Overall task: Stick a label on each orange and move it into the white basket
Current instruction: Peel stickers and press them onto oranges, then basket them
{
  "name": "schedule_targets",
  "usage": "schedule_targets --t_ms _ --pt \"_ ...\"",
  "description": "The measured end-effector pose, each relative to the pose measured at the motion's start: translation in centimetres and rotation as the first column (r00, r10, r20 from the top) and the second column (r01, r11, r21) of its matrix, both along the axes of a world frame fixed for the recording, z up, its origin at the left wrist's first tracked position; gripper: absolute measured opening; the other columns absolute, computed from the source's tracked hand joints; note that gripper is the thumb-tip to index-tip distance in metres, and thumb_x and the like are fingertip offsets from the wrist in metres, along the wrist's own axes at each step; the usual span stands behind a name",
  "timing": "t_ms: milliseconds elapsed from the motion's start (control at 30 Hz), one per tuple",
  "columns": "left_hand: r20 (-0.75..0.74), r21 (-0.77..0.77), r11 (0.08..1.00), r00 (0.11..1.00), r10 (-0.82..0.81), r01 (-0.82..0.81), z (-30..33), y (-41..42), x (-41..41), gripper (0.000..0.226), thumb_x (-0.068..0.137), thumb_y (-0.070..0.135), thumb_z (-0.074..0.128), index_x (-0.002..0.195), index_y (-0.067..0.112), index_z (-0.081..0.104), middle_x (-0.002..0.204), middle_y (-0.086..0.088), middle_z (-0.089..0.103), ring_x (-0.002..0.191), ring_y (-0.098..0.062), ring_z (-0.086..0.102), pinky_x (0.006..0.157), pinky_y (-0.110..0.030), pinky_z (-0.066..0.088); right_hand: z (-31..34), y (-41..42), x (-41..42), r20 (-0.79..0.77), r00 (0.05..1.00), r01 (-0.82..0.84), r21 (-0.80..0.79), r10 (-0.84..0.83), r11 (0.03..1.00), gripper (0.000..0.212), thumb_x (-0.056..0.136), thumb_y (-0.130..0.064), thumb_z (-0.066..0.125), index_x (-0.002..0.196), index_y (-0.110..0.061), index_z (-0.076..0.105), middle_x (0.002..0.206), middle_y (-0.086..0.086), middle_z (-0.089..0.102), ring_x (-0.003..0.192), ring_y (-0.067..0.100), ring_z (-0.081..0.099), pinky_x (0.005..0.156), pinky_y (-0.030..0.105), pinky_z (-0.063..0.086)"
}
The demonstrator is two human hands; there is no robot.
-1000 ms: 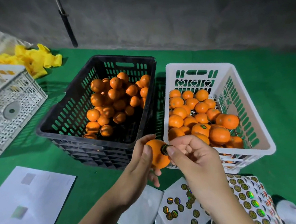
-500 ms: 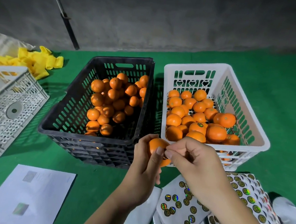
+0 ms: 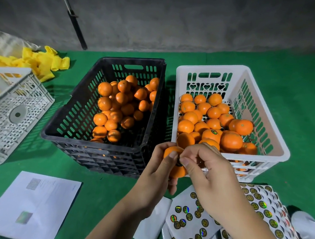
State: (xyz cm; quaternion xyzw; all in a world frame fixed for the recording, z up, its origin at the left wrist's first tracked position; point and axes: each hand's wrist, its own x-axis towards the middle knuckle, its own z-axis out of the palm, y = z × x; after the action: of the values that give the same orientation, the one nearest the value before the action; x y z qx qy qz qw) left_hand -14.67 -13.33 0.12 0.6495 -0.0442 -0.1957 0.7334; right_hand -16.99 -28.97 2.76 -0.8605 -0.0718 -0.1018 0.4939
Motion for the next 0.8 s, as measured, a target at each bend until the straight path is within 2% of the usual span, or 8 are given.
schedule_targets --t_ms 233,333,467,600,667,733,767,800 --pt "0.03 0.034 0.999 0.999 0.028 -0.029 -0.7 -0.6 0.4 0.027 0.103 0.048 0.046 0.123 0.032 0.055 0.074 -0.005 0.049 0.063 -0.015 0.045 0.055 -0.03 0.041 -0.8 -0.4 0.3 -0.109 0.994 0.037 0.117 -0.025 0.992 0.013 0.097 -0.028 0.066 0.093 -0.04 0.067 0.105 -0.01 0.041 0.113 0.009 0.045 0.092 0.011 0.034" --pt "0.017 0.023 1.0 1.0 0.004 -0.005 -0.7 -0.8 0.6 0.029 0.101 0.049 0.047 0.123 0.032 0.056 0.078 -0.008 0.05 0.062 -0.014 0.046 0.055 -0.029 0.041 -0.9 -0.3 0.2 -0.133 0.991 0.021 0.219 0.008 0.975 0.018 0.099 -0.025 0.065 0.094 -0.042 0.066 0.104 -0.013 0.044 0.109 0.007 0.05 0.089 0.007 0.035" --pt "-0.022 0.035 0.998 0.998 0.059 -0.058 -1.3 -0.5 1.1 0.023 0.106 0.045 0.047 0.121 0.033 0.059 0.079 -0.004 0.054 0.063 -0.015 0.048 0.054 -0.029 0.042 0.0 -0.8 0.4 -0.049 0.997 -0.031 0.422 0.057 0.906 0.01 0.098 -0.033 0.062 0.09 -0.035 0.066 0.101 0.003 0.051 0.091 0.005 0.054 0.079 0.01 0.042" --pt "0.041 0.081 0.99 0.993 0.11 -0.113 -2.0 0.6 0.8 0.029 0.104 0.053 0.048 0.127 0.036 0.054 0.075 0.005 0.056 0.062 -0.017 0.05 0.057 -0.03 0.045 0.6 -2.1 1.1 0.052 0.998 0.005 0.426 -0.03 0.905 0.009 0.094 -0.04 0.062 0.1 -0.038 0.067 0.103 0.008 0.052 0.087 0.001 0.052 0.077 0.01 0.042" --pt "0.082 0.078 0.989 0.989 0.122 -0.128 -1.9 0.6 0.4 0.036 0.1 0.052 0.047 0.131 0.034 0.051 0.077 0.003 0.057 0.061 -0.018 0.051 0.057 -0.03 0.046 -0.2 -1.8 1.4 -0.04 0.999 0.039 0.423 -0.025 0.905 0.031 0.09 -0.047 0.068 0.12 -0.045 0.065 0.112 0.003 0.055 0.097 0.002 0.058 0.084 0.014 0.047" --pt "0.124 0.042 0.992 0.985 0.117 -0.123 -1.6 0.2 0.2 0.04 0.1 0.05 0.044 0.135 0.03 0.047 0.081 0.001 0.057 0.062 -0.02 0.05 0.057 -0.033 0.046 -1.3 -0.8 1.5 -0.188 0.981 0.046 0.454 0.045 0.89 0.061 0.081 -0.058 0.076 0.137 -0.057 0.052 0.123 -0.008 0.058 0.115 0.005 0.061 0.095 0.027 0.052" --pt "0.141 0.024 0.994 0.985 0.1 -0.105 -1.3 0.0 0.1 0.043 0.101 0.049 0.042 0.138 0.028 0.045 0.084 0.0 0.057 0.063 -0.019 0.049 0.059 -0.033 0.046 -1.8 -0.2 1.5 -0.253 0.962 0.037 0.498 0.105 0.866 0.074 0.075 -0.065 0.08 0.141 -0.061 0.044 0.124 -0.01 0.062 0.115 0.008 0.063 0.098 0.032 0.052" --pt "0.152 0.008 0.997 0.986 0.07 -0.072 -0.9 -0.2 0.0 0.045 0.102 0.05 0.039 0.14 0.026 0.043 0.087 -0.001 0.058 0.065 -0.018 0.049 0.061 -0.032 0.047 -2.3 0.4 1.5 -0.294 0.941 0.031 0.567 0.167 0.823 0.085 0.069 -0.069 0.083 0.143 -0.062 0.039 0.119 -0.005 0.066 0.106 0.016 0.068 0.097 0.036 0.053"
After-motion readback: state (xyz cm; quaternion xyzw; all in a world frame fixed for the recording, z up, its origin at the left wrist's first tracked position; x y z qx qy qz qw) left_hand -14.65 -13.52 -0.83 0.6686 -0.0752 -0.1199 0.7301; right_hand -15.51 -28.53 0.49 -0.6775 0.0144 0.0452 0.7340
